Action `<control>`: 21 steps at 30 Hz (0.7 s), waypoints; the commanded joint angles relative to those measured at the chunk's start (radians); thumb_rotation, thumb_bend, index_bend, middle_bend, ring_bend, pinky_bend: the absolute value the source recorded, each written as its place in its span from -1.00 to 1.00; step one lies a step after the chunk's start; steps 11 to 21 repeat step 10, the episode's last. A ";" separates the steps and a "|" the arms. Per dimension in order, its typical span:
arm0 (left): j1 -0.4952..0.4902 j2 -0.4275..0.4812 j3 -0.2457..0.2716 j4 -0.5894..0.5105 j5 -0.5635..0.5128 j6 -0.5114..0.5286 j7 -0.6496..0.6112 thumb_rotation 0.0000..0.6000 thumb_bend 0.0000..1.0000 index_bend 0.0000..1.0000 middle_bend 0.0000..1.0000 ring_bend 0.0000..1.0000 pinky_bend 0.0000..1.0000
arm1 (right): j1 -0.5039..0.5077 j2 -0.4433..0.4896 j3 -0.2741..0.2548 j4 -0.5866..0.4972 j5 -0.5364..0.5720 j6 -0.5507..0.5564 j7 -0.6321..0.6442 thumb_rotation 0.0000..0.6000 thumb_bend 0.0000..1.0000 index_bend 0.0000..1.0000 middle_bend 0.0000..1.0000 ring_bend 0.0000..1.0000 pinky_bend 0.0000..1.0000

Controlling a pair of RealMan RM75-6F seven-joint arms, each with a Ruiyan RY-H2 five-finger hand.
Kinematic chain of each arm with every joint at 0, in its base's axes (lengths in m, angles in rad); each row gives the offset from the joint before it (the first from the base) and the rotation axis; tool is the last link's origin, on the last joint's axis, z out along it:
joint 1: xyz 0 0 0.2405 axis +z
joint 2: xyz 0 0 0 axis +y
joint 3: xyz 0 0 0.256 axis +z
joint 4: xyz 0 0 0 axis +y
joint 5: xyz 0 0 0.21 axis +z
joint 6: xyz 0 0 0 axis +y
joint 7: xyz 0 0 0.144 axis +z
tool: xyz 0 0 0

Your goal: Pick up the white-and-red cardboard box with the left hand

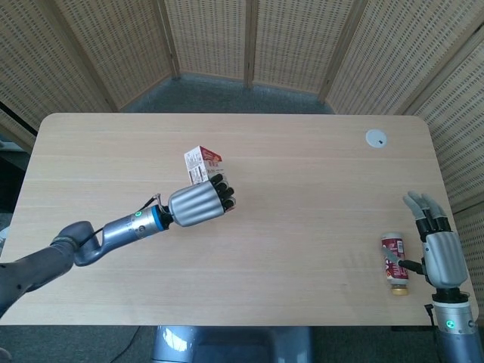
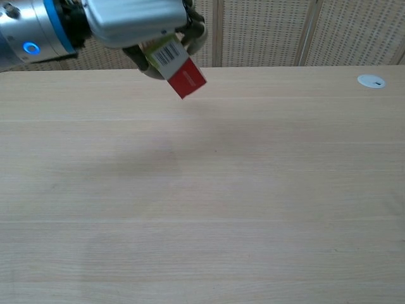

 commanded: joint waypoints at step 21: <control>0.080 0.322 -0.038 -0.345 -0.031 -0.002 0.175 1.00 -0.74 0.69 0.49 0.34 0.71 | 0.002 -0.004 -0.006 -0.017 -0.013 0.001 -0.013 1.00 -1.00 -0.80 -0.81 -1.00 -0.76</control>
